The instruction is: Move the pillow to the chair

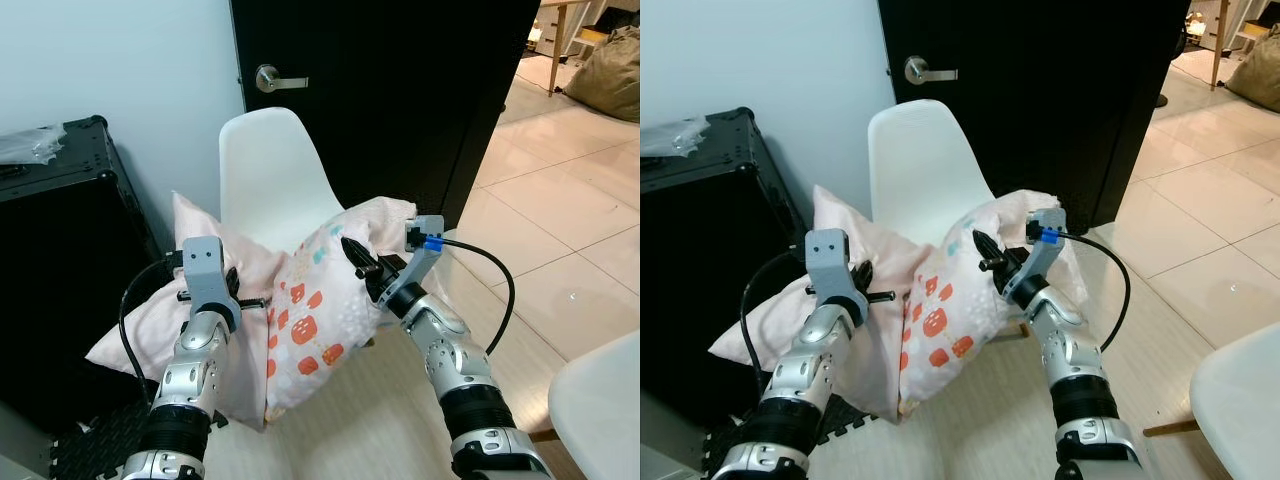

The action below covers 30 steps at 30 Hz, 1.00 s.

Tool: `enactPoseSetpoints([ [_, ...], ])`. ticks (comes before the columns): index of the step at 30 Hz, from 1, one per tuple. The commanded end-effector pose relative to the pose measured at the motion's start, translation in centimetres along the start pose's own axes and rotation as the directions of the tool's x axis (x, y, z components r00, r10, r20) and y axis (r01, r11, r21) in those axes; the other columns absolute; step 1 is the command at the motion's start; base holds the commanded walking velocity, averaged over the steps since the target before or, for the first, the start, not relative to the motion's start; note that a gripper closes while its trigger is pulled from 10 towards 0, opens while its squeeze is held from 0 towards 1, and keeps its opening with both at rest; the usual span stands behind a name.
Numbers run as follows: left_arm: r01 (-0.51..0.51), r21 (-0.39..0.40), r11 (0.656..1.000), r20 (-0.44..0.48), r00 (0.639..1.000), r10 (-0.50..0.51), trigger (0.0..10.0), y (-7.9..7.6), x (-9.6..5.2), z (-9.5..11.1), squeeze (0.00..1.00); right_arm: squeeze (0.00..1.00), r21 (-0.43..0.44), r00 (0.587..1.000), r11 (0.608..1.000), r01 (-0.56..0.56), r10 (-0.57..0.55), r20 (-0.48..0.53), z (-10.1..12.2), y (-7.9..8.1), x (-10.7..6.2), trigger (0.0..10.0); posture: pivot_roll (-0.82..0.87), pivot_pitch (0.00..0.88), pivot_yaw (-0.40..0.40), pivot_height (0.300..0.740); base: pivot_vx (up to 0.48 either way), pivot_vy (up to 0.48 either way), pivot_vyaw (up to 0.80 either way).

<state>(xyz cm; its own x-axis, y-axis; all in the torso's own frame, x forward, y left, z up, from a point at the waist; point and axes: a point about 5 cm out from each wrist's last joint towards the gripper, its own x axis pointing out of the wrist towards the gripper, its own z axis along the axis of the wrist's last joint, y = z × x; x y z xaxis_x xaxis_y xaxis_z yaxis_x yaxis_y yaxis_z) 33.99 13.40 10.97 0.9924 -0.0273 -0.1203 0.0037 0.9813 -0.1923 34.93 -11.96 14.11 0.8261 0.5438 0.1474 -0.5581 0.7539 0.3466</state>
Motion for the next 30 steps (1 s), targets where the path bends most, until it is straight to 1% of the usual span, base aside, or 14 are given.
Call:
enactPoseSetpoints([
  [1, 0.047, -0.004, 0.999, 0.04, 0.998, -0.047, 10.0, -1.0, 0.1, 0.8, 0.0, 0.0, -0.007, 0.999, 0.999, -0.046, 0.047, 0.028, 0.3, 1.1, 0.6, 10.0, -0.03, 0.064, 0.011, 0.74, 0.0, 0.0, 0.0],
  [9, 0.032, 0.01, 0.999, 0.077, 0.997, -0.033, 10.0, -1.0, 0.1, 1.4, 0.0, 0.0, -0.006, 0.998, 0.999, -0.049, 0.049, 0.031, 0.3, 1.1, 0.6, 10.0, -0.03, 0.066, 0.009, 0.74, 0.0, 0.0, 0.0],
  [12, 0.009, 0.012, 1.0, 0.097, 0.995, -0.01, 10.0, -0.5, 0.1, 1.9, 0.0, 0.0, -0.003, 0.999, 0.999, -0.04, 0.04, 0.032, 0.4, 1.0, 0.7, 10.0, -0.02, 0.066, 0.008, 0.74, 0.0, 0.0, 0.0],
  [17, 0.005, 0.025, 1.0, 0.112, 0.994, -0.007, 10.0, -0.2, 0.2, 2.3, 0.0, 0.0, 0.0, 0.999, 1.0, -0.03, 0.03, 0.03, 0.4, 0.9, 0.9, 10.0, -0.02, 0.064, 0.011, 0.74, 0.0, 0.0, 0.0],
  [30, 0.018, 0.032, 0.999, 0.109, 0.994, -0.022, 10.0, -0.6, 0.1, 2.1, 0.0, 0.0, 0.007, 0.999, 1.0, -0.01, 0.01, 0.04, 0.5, 0.6, 0.8, 10.0, -0.02, 0.059, 0.016, 0.74, 0.302, 0.0, 0.0],
])
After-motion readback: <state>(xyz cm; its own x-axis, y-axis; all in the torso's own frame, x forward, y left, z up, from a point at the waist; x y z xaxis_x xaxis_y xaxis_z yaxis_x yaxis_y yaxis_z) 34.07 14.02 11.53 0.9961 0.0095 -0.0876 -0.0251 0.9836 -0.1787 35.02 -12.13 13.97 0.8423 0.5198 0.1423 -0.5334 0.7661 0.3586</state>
